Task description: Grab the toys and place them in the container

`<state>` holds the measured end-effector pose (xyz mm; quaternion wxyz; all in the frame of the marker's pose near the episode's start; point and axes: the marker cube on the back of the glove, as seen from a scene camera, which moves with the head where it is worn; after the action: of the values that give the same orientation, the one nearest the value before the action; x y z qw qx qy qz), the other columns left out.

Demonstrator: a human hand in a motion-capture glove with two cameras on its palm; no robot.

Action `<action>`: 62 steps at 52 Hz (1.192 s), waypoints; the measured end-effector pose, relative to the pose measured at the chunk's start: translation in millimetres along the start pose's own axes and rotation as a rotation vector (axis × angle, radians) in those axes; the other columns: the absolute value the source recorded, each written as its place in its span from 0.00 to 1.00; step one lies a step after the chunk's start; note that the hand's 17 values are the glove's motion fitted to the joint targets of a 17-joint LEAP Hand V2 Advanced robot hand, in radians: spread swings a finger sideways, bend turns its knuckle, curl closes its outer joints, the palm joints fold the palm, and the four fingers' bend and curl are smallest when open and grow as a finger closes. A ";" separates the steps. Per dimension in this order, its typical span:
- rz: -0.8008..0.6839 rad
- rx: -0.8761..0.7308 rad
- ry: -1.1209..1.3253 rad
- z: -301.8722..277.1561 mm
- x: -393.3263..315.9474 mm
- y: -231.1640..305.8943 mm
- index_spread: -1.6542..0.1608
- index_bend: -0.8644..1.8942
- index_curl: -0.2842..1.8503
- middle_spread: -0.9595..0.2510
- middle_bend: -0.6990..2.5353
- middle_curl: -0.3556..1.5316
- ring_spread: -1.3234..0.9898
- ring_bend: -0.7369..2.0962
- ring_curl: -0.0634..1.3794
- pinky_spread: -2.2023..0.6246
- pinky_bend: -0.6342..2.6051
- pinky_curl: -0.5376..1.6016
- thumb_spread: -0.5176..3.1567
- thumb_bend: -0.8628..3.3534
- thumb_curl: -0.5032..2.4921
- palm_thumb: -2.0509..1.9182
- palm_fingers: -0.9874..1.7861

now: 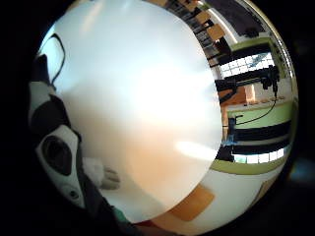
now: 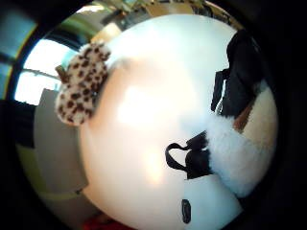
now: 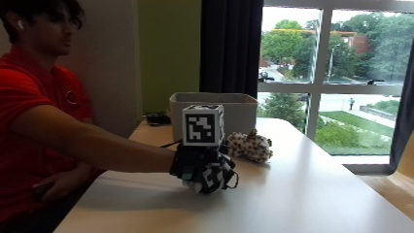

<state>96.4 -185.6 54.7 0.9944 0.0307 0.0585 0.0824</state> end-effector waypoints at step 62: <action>-0.670 0.155 -0.112 -239.3 -389.3 69.0 0.60 0.42 0.60 0.48 0.38 0.47 0.40 0.65 0.38 0.61 0.50 0.45 0.26 0.21 0.53 0.66 0.70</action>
<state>-325.1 -170.5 -134.2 0.9626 0.0897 0.0166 -0.2549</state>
